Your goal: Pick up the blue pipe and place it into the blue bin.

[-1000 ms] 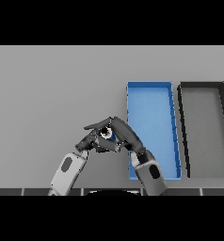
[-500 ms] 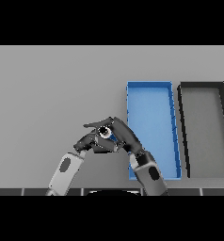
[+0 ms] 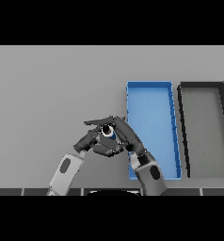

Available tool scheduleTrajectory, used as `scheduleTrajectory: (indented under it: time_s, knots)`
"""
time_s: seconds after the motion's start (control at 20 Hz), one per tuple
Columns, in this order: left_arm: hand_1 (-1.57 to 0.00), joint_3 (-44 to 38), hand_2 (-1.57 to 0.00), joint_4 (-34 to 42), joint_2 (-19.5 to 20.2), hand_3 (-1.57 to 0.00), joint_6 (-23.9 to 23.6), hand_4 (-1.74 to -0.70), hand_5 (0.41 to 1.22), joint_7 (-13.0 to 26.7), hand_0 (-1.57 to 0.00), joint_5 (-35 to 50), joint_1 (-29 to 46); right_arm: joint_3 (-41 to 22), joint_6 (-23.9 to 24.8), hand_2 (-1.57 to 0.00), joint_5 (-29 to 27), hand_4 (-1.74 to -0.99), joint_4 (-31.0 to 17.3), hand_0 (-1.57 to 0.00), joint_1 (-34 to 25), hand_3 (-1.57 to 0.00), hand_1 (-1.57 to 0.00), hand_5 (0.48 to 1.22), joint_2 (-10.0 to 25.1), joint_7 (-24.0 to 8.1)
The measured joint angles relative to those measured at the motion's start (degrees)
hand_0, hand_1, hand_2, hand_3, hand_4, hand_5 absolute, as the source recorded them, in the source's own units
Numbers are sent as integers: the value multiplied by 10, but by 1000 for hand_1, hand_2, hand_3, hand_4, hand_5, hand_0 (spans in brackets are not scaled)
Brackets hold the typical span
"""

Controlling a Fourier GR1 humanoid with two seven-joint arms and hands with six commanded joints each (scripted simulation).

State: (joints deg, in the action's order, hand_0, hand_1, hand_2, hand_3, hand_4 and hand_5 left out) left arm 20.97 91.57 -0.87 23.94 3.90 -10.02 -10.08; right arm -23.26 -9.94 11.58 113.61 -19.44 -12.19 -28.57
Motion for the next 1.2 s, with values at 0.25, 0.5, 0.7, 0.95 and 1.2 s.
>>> scheduleTrajectory:
  time_s: [0.25, 0.5, 0.7, 0.95, 1.2]
  knots:
    - [-7, 0, -7, -2, 4, -6, 2, -907, 450, 3, -8, -2, 1, 66, 18, -1571, -71, -1741, 11, -1571, -77, -1571, -1571, 1221, -12, -62]
    - [-2, -1, -2, -5, -3, -1, 3, -905, 433, 19, -2, 7, -7, 141, 115, -1571, -198, -1741, -2, -1571, -230, -1571, -1571, 1221, 121, -58]
    - [0, -3, 0, 3, 7, 0, 5, -890, 425, 29, 0, 5, -5, 183, 225, -1571, -234, -1741, -33, -1571, -297, -1571, -1571, 1221, 281, -63]
    - [1, -4, 1, 7, 16, 1, 6, -877, 412, 12, 1, 5, 2, 202, 304, -1571, -316, -1741, -29, -1571, -227, -1571, -1571, 1221, 442, -63]
    - [1, 3, 1, 0, 19, 1, 5, -865, 419, 2, 1, -5, 3, 213, 364, -1571, -370, -1741, 19, -1571, -83, -1571, -1571, 1221, 495, -63]
